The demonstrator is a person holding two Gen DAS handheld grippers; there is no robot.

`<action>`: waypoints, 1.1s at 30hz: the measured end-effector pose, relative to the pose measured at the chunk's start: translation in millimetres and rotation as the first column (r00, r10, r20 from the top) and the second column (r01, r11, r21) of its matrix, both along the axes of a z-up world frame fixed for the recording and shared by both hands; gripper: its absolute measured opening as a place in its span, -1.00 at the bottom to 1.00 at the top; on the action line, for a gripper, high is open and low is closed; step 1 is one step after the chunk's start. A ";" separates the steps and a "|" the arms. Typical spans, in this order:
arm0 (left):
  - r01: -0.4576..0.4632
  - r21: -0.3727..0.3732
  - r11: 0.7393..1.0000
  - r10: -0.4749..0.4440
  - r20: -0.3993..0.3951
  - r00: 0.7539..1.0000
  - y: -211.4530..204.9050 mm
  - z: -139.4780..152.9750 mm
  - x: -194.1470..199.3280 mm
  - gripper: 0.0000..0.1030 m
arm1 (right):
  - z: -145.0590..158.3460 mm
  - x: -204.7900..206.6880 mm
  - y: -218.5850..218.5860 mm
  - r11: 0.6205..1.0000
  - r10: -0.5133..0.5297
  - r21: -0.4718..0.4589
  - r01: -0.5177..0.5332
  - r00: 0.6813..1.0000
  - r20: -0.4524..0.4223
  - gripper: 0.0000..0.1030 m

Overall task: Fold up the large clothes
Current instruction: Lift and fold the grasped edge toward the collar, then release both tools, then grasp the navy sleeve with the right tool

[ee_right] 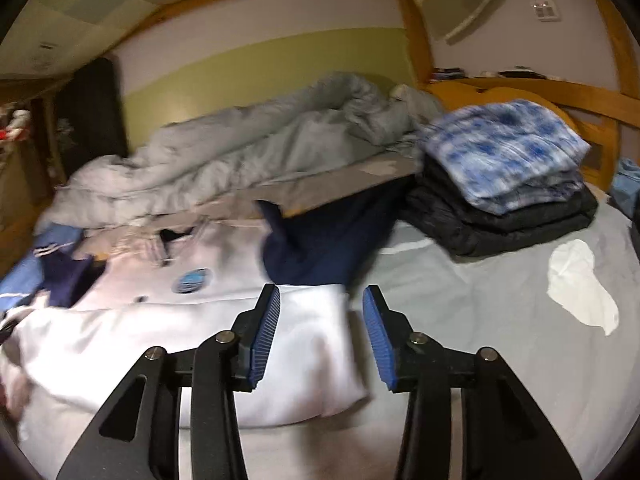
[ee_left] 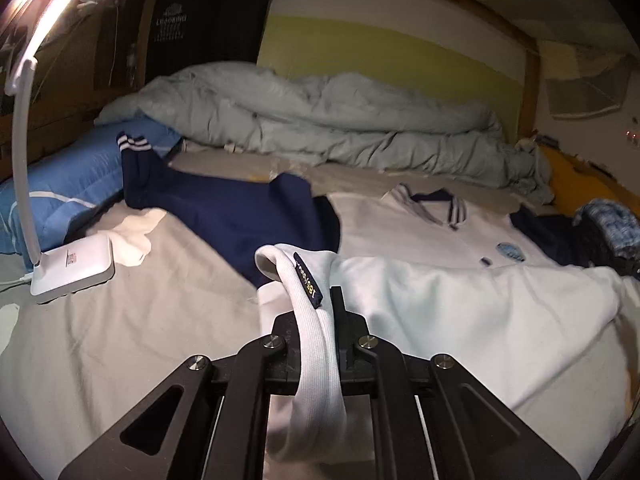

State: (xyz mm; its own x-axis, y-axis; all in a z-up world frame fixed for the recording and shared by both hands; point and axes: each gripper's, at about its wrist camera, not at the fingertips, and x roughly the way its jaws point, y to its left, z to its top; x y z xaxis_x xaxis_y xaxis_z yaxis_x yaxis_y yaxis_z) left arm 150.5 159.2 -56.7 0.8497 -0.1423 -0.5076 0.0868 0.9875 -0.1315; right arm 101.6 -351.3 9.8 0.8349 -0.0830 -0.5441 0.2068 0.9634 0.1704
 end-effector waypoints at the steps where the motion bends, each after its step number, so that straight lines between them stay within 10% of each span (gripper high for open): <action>1: 0.003 -0.011 1.000 -0.003 0.009 1.000 -0.5 2.5 -3.1 -0.83 | 2.5 -1.2 4.9 1.000 0.021 0.005 -0.021 1.000 0.002 -0.17; 9: -0.094 0.003 0.996 0.093 0.048 0.994 7.6 5.4 -18.1 -0.60 | -14.2 15.8 34.7 0.988 0.127 0.098 -0.121 0.990 -0.062 -0.12; 11: -0.138 0.059 0.989 0.134 0.059 0.989 11.1 3.6 -18.6 0.15 | -28.8 21.5 33.9 0.992 0.101 0.087 -0.090 0.987 -0.123 -0.12; 13: -0.150 0.050 0.987 0.145 0.084 0.986 17.6 3.9 -22.3 0.33 | -45.7 25.3 30.0 0.993 0.090 0.096 -0.073 0.979 -0.183 -0.12; 23: 0.025 0.013 1.000 -0.027 0.152 0.988 -16.2 32.7 -31.1 0.33 | -30.0 24.3 33.4 0.993 0.097 0.080 -0.085 0.981 -0.165 -0.03; 27: 0.075 -0.056 0.996 -0.069 0.101 0.992 -29.9 31.1 -12.7 0.33 | -18.4 31.0 49.4 0.987 0.159 0.062 -0.151 0.976 -0.150 0.00; 33: 0.042 0.032 0.999 -0.038 -0.117 0.992 -39.7 -26.8 22.4 0.33 | -62.2 46.5 49.0 0.987 0.155 0.071 -0.141 0.953 -0.261 0.03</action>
